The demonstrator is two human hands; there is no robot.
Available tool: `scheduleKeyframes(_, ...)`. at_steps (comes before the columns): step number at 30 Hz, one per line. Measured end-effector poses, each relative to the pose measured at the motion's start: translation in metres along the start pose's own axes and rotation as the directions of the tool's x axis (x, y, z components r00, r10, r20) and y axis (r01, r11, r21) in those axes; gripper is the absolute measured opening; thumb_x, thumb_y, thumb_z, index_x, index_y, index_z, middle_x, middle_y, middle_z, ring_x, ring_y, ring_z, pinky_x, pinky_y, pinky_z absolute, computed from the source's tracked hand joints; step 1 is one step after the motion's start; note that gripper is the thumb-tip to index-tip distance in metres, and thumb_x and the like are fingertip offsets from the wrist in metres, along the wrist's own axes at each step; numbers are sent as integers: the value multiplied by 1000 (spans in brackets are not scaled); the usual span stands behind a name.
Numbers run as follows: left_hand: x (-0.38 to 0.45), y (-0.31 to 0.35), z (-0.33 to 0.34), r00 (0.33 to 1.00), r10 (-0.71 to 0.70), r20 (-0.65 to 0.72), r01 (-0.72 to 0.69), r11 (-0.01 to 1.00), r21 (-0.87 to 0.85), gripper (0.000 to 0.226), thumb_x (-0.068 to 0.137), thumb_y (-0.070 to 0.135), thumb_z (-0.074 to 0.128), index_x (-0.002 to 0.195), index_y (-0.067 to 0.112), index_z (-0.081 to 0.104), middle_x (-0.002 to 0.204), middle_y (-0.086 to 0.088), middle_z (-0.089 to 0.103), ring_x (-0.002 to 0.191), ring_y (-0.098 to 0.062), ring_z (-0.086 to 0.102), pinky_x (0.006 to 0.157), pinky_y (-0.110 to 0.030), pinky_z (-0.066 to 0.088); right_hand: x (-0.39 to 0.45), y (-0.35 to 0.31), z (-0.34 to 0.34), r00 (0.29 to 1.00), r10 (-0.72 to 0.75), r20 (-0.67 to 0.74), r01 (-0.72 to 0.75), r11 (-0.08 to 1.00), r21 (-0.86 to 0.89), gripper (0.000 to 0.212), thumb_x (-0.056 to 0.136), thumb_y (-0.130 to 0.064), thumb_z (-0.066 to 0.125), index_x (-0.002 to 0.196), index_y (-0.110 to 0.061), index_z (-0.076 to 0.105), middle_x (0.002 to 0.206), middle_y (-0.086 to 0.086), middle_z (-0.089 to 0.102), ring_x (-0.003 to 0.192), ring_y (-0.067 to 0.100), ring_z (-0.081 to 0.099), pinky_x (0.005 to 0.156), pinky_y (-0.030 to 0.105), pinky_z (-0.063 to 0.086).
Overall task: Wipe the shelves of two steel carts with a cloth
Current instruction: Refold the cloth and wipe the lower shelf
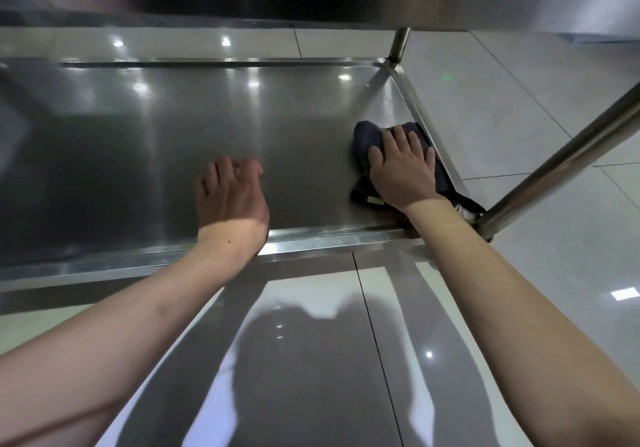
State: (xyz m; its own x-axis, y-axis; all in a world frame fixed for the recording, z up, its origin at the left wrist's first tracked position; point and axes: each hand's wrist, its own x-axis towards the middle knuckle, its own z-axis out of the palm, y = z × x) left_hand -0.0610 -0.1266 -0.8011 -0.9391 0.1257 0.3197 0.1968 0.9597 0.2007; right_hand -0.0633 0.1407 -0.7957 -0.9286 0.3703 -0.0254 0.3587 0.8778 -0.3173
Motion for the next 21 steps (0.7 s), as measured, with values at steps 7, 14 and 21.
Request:
scheduleKeyframes(7,-1,-1,-3,1000,15,-19,-16,1000,-10,41,77,13,31,109,20,57,109,-15,50,102,-36,43,87,-45,39,87,-9,-11,999,3,39,-4,1000,16,64,103,-46,23,162,-22,32,172,3,21,160,28,9,127,60,1)
scheduleKeyframes(14,1,0,-2,1000,-10,22,10,1000,-22,37,80,4,44,111,20,56,114,-16,50,109,-37,43,93,-46,36,62,11,-13,997,-72,8,72,997,-3,62,105,-46,25,163,-23,31,171,3,24,160,27,14,129,54,3)
scheduleKeyframes(21,1,3,-4,999,-10,50,13,999,-49,38,84,1,45,114,21,57,117,-16,49,114,-36,41,96,-45,33,-23,29,-13,999,1,37,1,999,-36,60,110,-46,30,166,-26,25,176,0,12,162,22,7,129,48,0)
